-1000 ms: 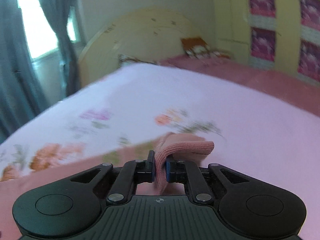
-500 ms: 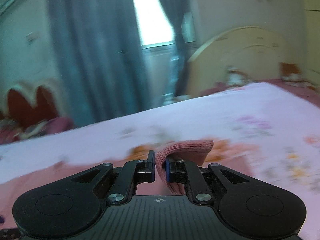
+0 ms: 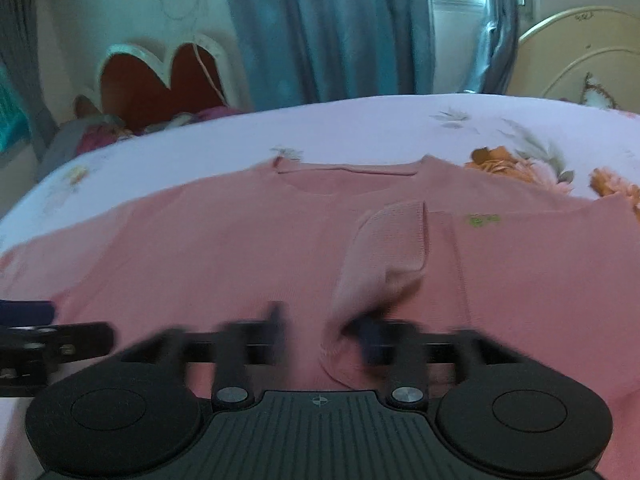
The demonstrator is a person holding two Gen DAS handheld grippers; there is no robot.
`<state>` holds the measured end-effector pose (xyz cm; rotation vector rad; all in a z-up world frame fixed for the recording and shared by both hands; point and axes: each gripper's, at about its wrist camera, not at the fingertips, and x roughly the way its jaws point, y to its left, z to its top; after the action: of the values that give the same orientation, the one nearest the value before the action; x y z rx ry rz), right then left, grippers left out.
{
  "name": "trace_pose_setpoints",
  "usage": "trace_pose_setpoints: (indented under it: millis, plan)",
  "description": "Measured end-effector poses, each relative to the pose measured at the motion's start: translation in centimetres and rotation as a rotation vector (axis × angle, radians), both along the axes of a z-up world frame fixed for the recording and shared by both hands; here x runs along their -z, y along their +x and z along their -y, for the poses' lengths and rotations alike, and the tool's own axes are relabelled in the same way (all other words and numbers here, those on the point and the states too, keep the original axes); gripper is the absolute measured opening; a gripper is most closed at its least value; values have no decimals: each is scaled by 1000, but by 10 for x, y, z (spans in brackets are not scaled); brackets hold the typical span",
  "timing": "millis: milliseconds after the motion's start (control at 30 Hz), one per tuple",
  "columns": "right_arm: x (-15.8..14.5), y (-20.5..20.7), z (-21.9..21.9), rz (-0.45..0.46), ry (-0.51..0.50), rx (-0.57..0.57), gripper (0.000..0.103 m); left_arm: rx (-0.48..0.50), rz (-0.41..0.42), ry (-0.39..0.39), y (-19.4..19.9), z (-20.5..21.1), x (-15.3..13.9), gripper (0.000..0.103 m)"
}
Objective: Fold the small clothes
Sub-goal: 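Fold the held sleeve across the sweatshirt body with the right tool, release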
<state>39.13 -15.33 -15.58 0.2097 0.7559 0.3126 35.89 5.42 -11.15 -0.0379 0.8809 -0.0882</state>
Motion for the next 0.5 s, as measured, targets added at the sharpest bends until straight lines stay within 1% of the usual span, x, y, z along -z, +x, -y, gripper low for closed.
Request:
trace_pose_setpoints:
  millis: [67,133,200,267,400,433,500]
  plan:
    - [-5,-8,10,12,-17,13,59,23,12,-20,0,11,0,87]
    - [-9,-18,32,13,-17,58,59,57,26,-46,-1,24,0,87]
    - [-12,-29,55,9,-41,117,59,102,38,-50,0,43,3,87]
    - [-12,-40,78,1,-74,179,59,158,43,-40,1,65,8,84]
    - [-3,-65,123,-16,-129,289,59,262,48,14,9,110,27,84]
    - [0,-70,132,-22,-146,312,59,279,51,26,13,119,33,83]
    - [5,-79,149,-37,-176,348,59,282,48,58,20,132,43,77]
